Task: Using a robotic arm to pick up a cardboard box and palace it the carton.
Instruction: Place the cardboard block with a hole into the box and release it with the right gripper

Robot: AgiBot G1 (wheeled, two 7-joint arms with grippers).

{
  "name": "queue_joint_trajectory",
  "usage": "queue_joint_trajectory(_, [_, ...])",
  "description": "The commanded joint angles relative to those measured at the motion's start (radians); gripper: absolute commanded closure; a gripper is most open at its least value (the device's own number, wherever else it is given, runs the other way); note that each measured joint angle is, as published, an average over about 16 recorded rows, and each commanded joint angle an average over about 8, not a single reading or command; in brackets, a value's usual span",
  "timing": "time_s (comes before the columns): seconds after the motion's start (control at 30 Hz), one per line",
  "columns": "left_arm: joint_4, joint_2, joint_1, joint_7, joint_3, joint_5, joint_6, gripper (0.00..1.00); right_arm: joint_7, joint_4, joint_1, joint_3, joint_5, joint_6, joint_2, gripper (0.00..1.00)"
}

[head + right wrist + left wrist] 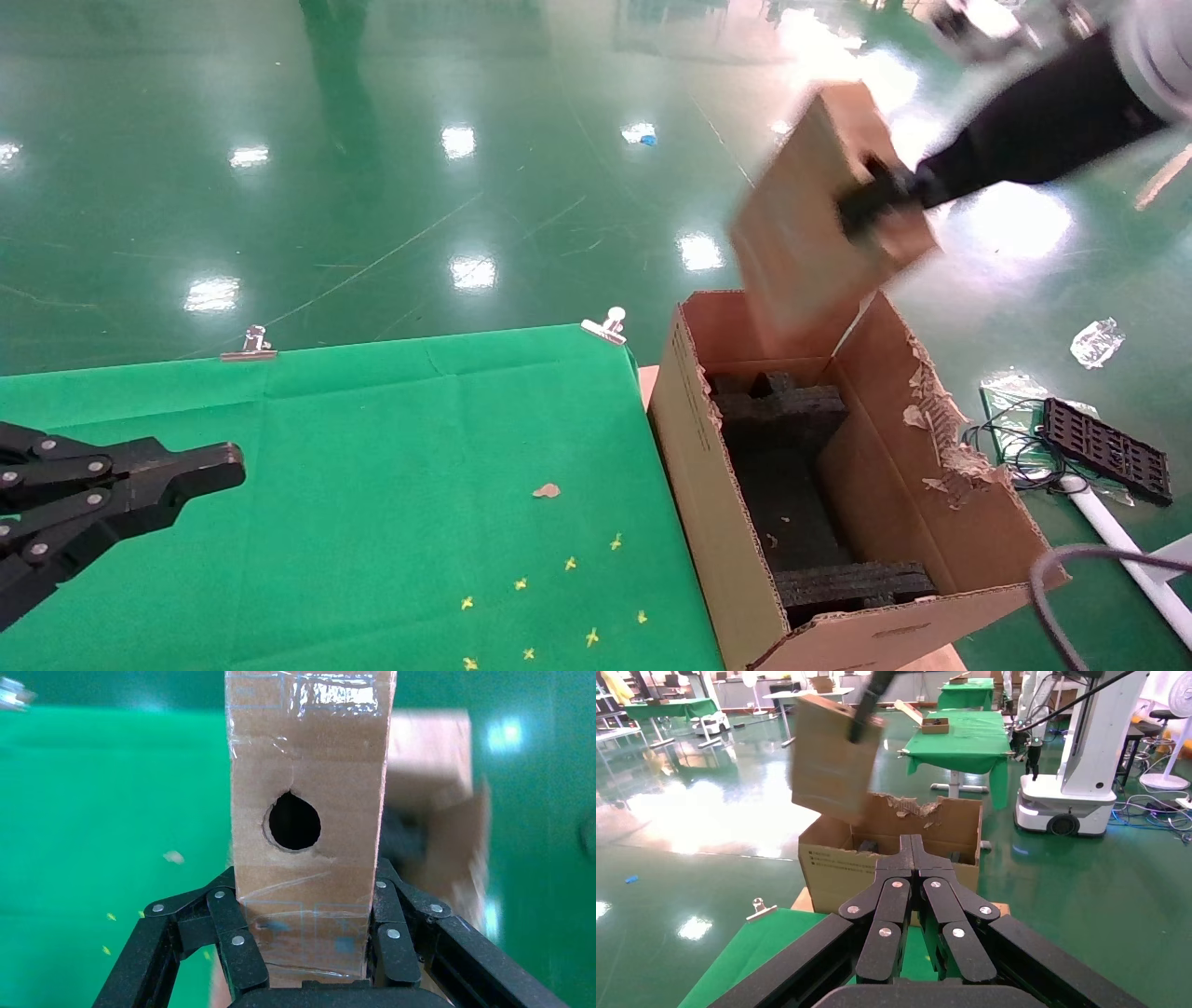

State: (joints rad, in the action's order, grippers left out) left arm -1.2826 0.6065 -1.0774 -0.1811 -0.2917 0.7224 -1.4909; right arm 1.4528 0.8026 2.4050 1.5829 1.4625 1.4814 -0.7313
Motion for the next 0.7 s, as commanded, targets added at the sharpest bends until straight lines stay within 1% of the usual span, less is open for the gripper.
queue_joint_trajectory(0.03, [0.000, 0.000, 0.000, 0.000, 0.000, 0.000, 0.000, 1.00, 0.032, 0.028, 0.008, 0.016, 0.023, 0.024, 0.042, 1.00])
queue_joint_trajectory(0.07, [0.000, 0.000, 0.000, 0.000, 0.000, 0.000, 0.000, 0.97, 0.049, 0.043, 0.001, 0.023, 0.027, 0.030, 0.059, 1.00])
queue_joint_trajectory(0.2, [0.000, 0.000, 0.000, 0.000, 0.000, 0.000, 0.000, 0.48, 0.101, 0.096, -0.038, 0.045, 0.034, 0.036, 0.113, 1.00])
queue_joint_trajectory(0.3, [0.000, 0.000, 0.000, 0.000, -0.001, 0.000, 0.000, 0.10, 0.115, 0.120, -0.073, 0.058, 0.034, 0.024, 0.137, 1.00])
queue_joint_trajectory(0.33, [0.000, 0.000, 0.000, 0.000, -0.001, 0.000, 0.000, 0.01, 0.114, 0.123, -0.085, 0.062, 0.034, 0.018, 0.143, 1.00])
queue_joint_trajectory(0.5, [0.000, 0.000, 0.000, 0.001, -0.001, -0.001, 0.000, 0.00, 0.078, 0.109, -0.136, 0.077, 0.030, -0.002, 0.153, 1.00])
queue_joint_trajectory(0.7, [0.000, -0.001, 0.000, 0.001, -0.001, -0.001, 0.001, 0.00, 0.007, 0.046, -0.185, 0.091, 0.025, -0.013, 0.152, 1.00])
